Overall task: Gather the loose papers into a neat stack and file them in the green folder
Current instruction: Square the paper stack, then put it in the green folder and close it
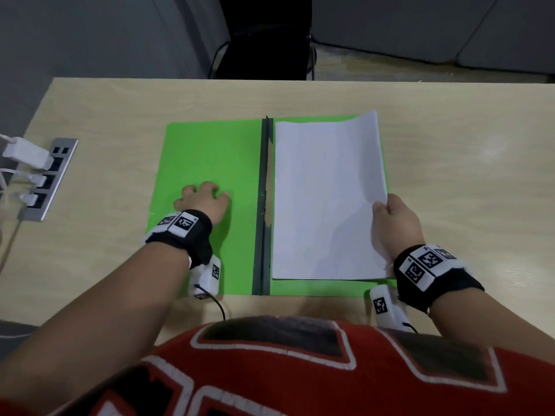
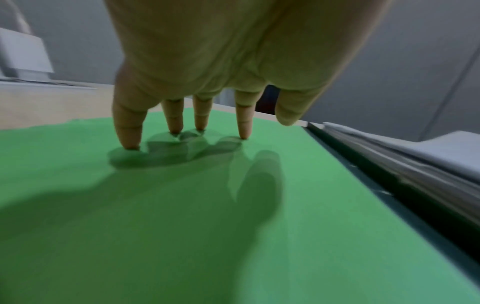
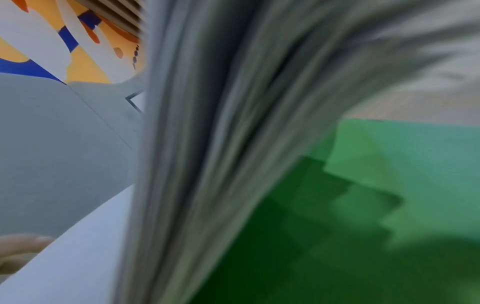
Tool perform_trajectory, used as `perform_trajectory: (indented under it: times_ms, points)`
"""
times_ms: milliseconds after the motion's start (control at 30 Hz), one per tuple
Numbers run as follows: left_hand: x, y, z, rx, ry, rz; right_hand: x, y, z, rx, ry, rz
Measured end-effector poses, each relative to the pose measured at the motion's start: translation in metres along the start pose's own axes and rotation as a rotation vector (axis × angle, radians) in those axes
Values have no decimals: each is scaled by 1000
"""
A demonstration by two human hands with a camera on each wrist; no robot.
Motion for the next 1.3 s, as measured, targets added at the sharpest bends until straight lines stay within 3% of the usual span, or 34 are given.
perform_trajectory:
  times_ms: [200, 467, 833, 967, 1100, 1300]
  points:
    - [29, -30, 14, -20, 105, 336, -3, 5, -3, -44, 24, -14]
    - [48, -40, 22, -18, 117, 457, -5, 4, -1, -19, 68, 29]
    - [69, -57, 30, 10, 219, 489, -6, -5, 1, -28, 121, 55]
    - [73, -57, 40, 38, 169, 429, -8, -6, 2, -33, 119, 66]
    - [60, -38, 66, -95, 197, 442, -10, -6, 3, -30, 94, 50]
    - [48, -7, 91, -277, 188, 254, -7, 0, 8, -52, 52, -17]
Point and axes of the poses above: each hand's wrist, its own y-axis away from the middle knuckle, its own z-axis out of the back of the hand, x = y × z, the point moved 1 cm from there along -y, towards the middle knuckle, and after that the axes turned 8 degrees about -y, right-handed, at the moved point
